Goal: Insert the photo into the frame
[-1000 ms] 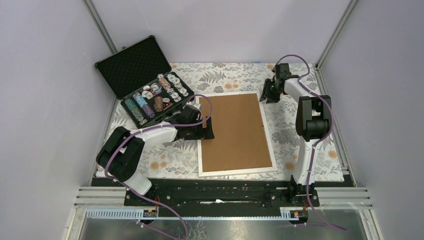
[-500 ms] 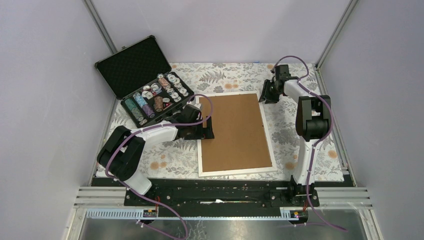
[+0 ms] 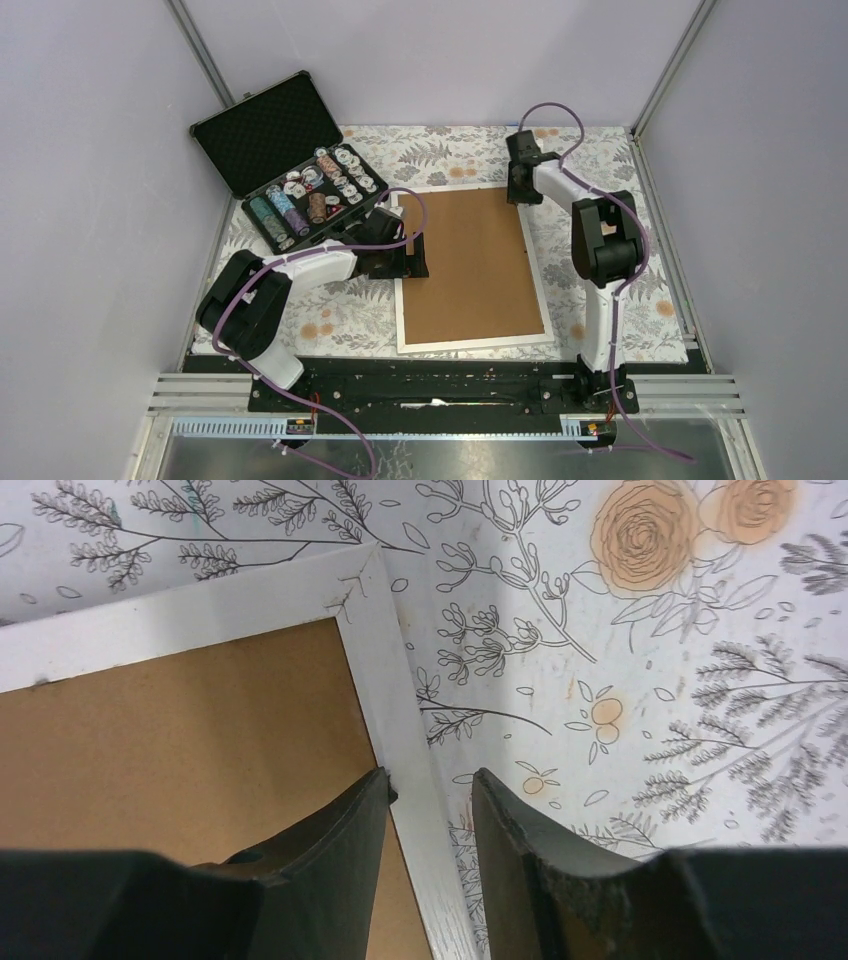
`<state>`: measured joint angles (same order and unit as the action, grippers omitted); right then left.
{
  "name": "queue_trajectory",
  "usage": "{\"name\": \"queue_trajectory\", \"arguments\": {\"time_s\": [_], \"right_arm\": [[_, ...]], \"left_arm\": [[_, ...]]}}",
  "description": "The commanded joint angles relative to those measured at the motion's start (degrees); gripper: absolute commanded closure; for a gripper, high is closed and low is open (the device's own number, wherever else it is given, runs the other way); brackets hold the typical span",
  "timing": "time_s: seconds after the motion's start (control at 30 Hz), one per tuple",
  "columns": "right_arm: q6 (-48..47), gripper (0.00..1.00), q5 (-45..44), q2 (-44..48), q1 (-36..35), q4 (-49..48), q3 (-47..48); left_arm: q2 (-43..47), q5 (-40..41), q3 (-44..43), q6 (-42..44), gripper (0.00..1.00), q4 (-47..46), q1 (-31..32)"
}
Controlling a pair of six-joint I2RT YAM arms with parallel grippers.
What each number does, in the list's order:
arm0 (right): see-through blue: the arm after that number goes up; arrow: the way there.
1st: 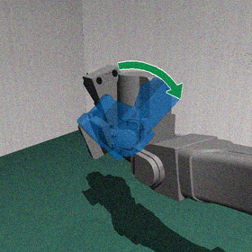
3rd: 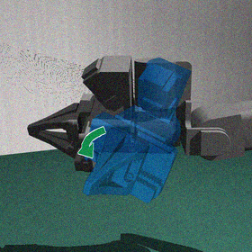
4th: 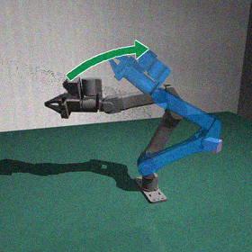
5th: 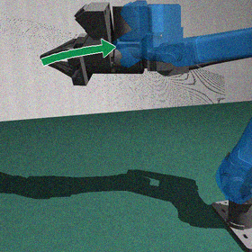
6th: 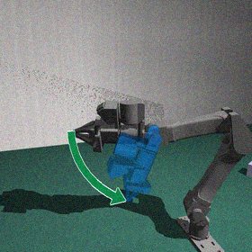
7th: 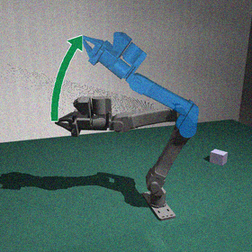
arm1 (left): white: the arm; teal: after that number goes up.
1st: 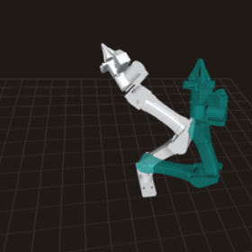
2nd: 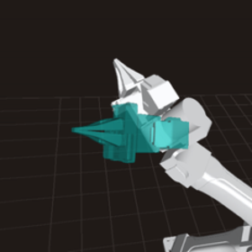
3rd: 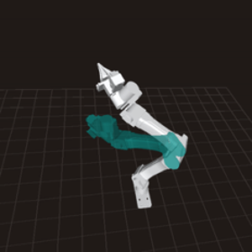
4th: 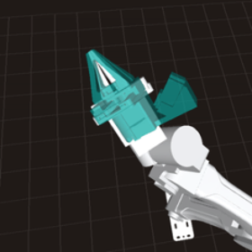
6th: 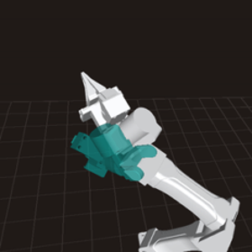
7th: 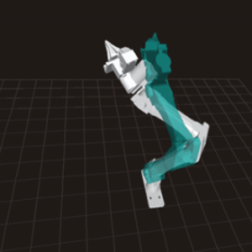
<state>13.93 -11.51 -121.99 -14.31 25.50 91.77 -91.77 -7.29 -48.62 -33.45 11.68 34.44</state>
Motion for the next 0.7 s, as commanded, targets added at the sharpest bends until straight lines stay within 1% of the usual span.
{"name": "queue_trajectory", "arguments": {"time_s": [0.0, 0.13, 0.3, 0.37, 0.47, 0.57, 0.67], "right_arm": [[3.2, 0.53, -0.7, -10.5, -8.6, 13.3, -0.1], [2.5, 0.51, -1.5, -17.8, -10.6, 19.0, 6.1], [2.4, 0.50, 2.3, -17.0, -11.9, 18.7, 6.5], [2.3, 0.48, 5.7, -15.3, -12.2, 17.3, 6.1], [0.9, 0.42, 14.6, -11.0, -12.1, 12.5, 5.2], [1.6, 0.36, 16.9, -6.0, -11.4, 10.2, 6.3], [2.2, 0.33, 18.1, 2.0, -9.9, 8.6, 6.6]], "left_arm": [[-2.5, -2.5, -0.1, -0.2, 0.02, -0.4, 0.4], [-2.1, -2.5, 0.2, -0.2, 0.02, -0.3, 0.4], [-1.1, -1.9, 0.8, -0.3, 0.02, -0.1, 0.4], [-1.1, -2.1, 0.9, -0.4, 0.02, -0.3, 0.4], [-1.2, -2.3, 0.9, -0.5, 0.02, -0.5, 0.4], [-1.1, -2.4, 0.8, -0.5, 0.02, -0.4, 0.4], [-0.3, -2.2, 1.0, -0.6, 0.02, -0.1, 0.4]]}}
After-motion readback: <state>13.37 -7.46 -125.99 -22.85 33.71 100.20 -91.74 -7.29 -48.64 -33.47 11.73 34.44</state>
